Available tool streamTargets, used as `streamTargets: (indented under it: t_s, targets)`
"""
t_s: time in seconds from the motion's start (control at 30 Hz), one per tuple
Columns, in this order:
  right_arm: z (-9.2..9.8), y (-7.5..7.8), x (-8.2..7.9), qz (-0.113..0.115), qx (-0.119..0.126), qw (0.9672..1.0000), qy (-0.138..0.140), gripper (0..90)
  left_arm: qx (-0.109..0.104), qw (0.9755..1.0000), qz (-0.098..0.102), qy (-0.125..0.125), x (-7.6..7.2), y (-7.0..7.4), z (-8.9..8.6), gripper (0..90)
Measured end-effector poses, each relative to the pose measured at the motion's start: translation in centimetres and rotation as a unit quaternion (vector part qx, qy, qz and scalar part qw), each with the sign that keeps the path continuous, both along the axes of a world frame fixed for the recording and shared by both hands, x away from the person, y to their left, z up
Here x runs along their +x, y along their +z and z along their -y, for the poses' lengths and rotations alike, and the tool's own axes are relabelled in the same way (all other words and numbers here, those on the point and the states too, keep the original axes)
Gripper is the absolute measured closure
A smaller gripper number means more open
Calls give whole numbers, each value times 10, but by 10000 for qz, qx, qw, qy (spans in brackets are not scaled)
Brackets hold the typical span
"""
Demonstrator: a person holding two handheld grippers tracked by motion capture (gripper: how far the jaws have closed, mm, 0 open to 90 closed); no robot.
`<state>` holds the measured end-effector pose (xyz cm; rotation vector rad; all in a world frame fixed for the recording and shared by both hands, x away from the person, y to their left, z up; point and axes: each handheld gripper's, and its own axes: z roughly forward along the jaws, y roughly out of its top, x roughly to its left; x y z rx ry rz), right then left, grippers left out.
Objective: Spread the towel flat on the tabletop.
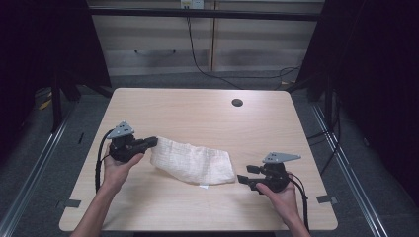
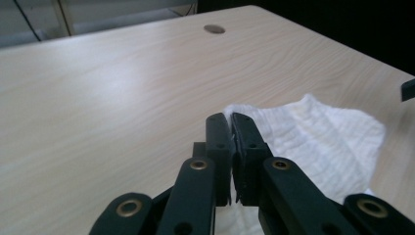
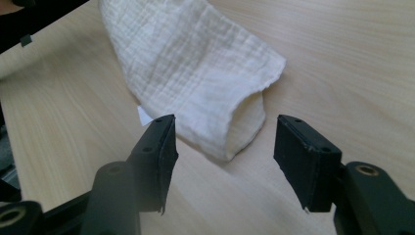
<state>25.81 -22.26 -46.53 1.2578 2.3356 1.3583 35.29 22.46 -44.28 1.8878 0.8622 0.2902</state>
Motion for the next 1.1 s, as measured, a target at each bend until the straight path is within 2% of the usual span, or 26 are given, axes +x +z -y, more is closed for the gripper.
streamTargets:
  t_s: [0.07, 0.1, 0.13, 0.17, 0.37, 0.43, 0.57, 0.73, 0.8, 0.9, 1.0, 1.1]
  targets:
    - [-1, 1, 3, -3, -34, 10000, -14, 442, -6, 10000, -46, 8, 1, -4, -1, 869]
    - [-2, 2, 13, 46, -149, 9999, 20, 480, 31, 9999, -111, 52, 2, -12, -2, 869]
    - [-3, 2, 17, 70, -171, 9998, 17, 494, 31, 9999, -111, 52, 2, -12, -2, 869]
    - [-3, 2, 23, 84, -217, 9997, 19, 512, 179, 9997, -170, 39, 4, -18, -1, 869]
    - [-9, 0, 61, 65, -553, 9984, 112, 589, 265, 9991, -314, 88, 9, -29, -3, 869]
    - [-13, -6, 73, -36, -495, 9986, 155, 622, 343, 9987, -351, 116, 10, -32, -4, 868]
    - [-24, -15, 89, -144, -488, 9985, 194, 609, 301, 9987, -402, 104, 11, -33, -6, 868]
    - [-32, -21, 105, -252, -433, 9979, 405, 557, 309, 9986, -411, 86, 11, -33, -7, 866]
    - [-36, -24, 110, -310, -490, 9968, 551, 540, 324, 9986, -416, 93, 11, -34, -6, 866]
    - [-37, -30, 114, -390, -572, 9962, 535, 537, 331, 9985, -424, 71, 12, -35, -7, 866]
    - [-35, -36, 117, -493, -434, 9965, 520, 578, 330, 9985, -422, 68, 12, -35, -7, 864]
    - [-36, -38, 116, -440, -418, 9963, 605, 668, 347, 9985, -412, 92, 12, -35, -8, 862]
